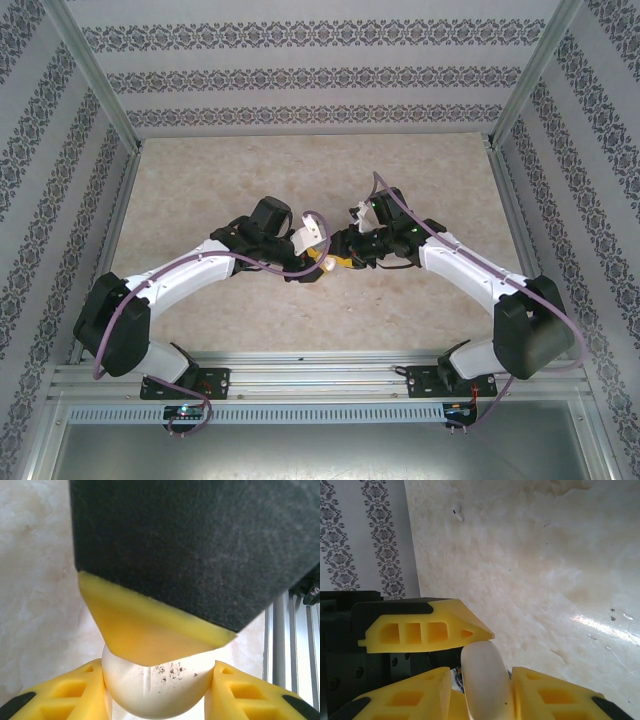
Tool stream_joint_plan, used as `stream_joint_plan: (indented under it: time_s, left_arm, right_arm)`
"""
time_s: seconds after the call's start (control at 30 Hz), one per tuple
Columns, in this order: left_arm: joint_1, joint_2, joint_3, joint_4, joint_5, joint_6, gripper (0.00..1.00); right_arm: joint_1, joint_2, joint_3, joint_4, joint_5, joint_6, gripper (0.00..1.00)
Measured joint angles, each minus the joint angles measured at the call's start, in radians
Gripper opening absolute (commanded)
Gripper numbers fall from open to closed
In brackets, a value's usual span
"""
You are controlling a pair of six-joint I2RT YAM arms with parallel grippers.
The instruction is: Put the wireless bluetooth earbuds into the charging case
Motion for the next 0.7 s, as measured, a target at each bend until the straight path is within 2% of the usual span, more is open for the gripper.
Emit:
stream_joint_plan:
  time_s: [0.2, 0.37, 0.47, 0.57, 0.7]
  left_arm:
    - [0.0, -0.002, 0.0, 0.0, 0.005, 0.0, 0.38]
    - [0.0, -0.005, 0.0, 0.0, 0.015, 0.0, 0.39]
    - [0.0, -0.006, 0.0, 0.0, 0.018, 0.0, 0.39]
    - [0.0, -0.007, 0.0, -0.006, 0.019, 0.0, 0.44]
    - [0.0, -0.013, 0.0, -0.007, 0.014, -0.016, 0.58]
  right_arm:
    - [0.012, 0.015, 0.0, -0.002, -0.013, -0.003, 0.32]
    - [0.021, 0.017, 0.002, -0.003, -0.034, -0.007, 0.36]
    - [0.024, 0.021, 0.002, -0.005, -0.034, -0.014, 0.27]
    - [0.024, 0.022, 0.002, -0.008, -0.036, -0.027, 0.19]
    - [0.024, 0.022, 0.003, 0.0, -0.04, -0.026, 0.15]
